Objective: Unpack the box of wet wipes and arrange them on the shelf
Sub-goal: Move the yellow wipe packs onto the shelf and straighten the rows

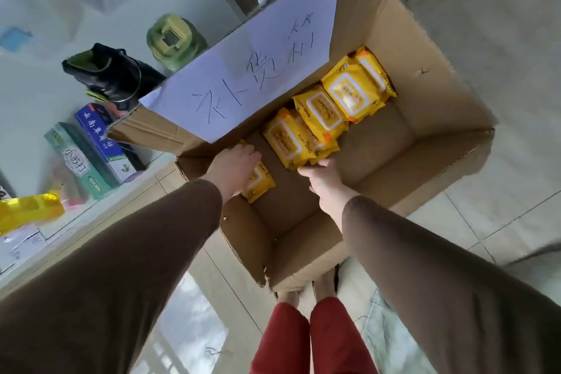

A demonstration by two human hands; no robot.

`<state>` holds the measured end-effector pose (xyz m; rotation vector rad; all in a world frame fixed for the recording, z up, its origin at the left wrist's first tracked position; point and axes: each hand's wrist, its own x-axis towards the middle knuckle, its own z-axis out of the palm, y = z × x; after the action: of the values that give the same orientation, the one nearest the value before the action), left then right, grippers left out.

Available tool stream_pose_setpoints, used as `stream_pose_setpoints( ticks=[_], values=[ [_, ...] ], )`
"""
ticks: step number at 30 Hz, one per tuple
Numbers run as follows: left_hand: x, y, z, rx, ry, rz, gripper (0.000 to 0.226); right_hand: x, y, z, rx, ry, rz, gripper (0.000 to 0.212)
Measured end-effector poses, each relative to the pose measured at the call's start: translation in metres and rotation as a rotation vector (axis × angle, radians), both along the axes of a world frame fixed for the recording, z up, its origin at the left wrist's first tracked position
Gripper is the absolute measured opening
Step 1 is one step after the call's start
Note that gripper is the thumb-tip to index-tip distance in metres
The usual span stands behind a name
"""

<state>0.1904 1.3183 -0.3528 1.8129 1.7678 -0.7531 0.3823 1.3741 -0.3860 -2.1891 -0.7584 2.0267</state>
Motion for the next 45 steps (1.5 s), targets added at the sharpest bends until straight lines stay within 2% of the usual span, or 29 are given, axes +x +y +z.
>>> stream_pose_setpoints(
  ticks=[2,3,6,7,11,15,17,19,23,25,27,30,34,36,41,45],
  values=[
    [-0.005,0.004,-0.029,-0.039,0.008,-0.007,0.058,-0.018,0.002,-0.025,-0.017,0.008,-0.088,0.056],
    [-0.007,0.006,-0.040,-0.058,0.009,-0.012,0.058,-0.028,0.003,-0.036,-0.035,0.011,-0.140,0.060],
    [-0.011,0.008,-0.062,-0.070,0.041,-0.070,0.057,-0.048,0.005,-0.056,-0.125,0.000,-0.274,0.091],
    [-0.011,0.008,-0.067,-0.059,0.057,-0.102,0.057,-0.051,0.005,-0.063,-0.118,-0.005,-0.285,0.095],
    [-0.009,0.009,-0.073,-0.013,0.168,-0.264,0.051,-0.056,0.005,-0.073,-0.024,-0.044,-0.349,0.097],
    [-0.001,0.016,-0.055,-0.076,0.294,-0.454,0.035,-0.060,0.012,-0.056,-0.021,0.079,-0.367,0.076],
    [0.005,0.018,-0.038,-0.072,0.285,-0.457,0.037,-0.061,0.019,-0.043,0.007,0.118,-0.366,0.078],
    [0.011,0.014,-0.017,-0.071,0.219,-0.369,0.034,-0.062,0.025,-0.023,0.043,0.129,-0.377,0.082],
    [0.016,-0.003,0.044,-0.008,0.092,-0.148,0.026,-0.040,0.022,0.039,0.150,0.085,-0.262,0.078],
    [0.016,-0.013,0.087,0.047,0.058,-0.033,0.030,-0.016,0.014,0.088,0.219,0.070,-0.178,0.064],
    [0.014,-0.023,0.140,0.077,-0.008,0.104,0.033,0.008,0.008,0.142,0.273,0.138,-0.101,0.044],
    [0.003,-0.046,0.227,0.098,-0.167,0.318,0.035,0.028,-0.003,0.235,0.240,0.247,-0.047,0.026],
    [-0.021,-0.088,0.341,0.159,-0.311,0.461,0.048,0.025,-0.017,0.345,0.186,0.463,-0.051,0.043],
    [-0.037,-0.111,0.393,0.222,-0.349,0.502,0.054,0.011,-0.027,0.398,0.197,0.574,-0.040,0.045],
    [-0.087,-0.169,0.493,0.407,-0.497,0.638,0.045,-0.038,-0.057,0.503,0.321,0.755,0.055,0.049],
    [-0.148,-0.197,0.549,0.628,-0.491,0.630,0.034,-0.103,-0.067,0.554,0.455,0.842,0.141,0.051]
  ],
)
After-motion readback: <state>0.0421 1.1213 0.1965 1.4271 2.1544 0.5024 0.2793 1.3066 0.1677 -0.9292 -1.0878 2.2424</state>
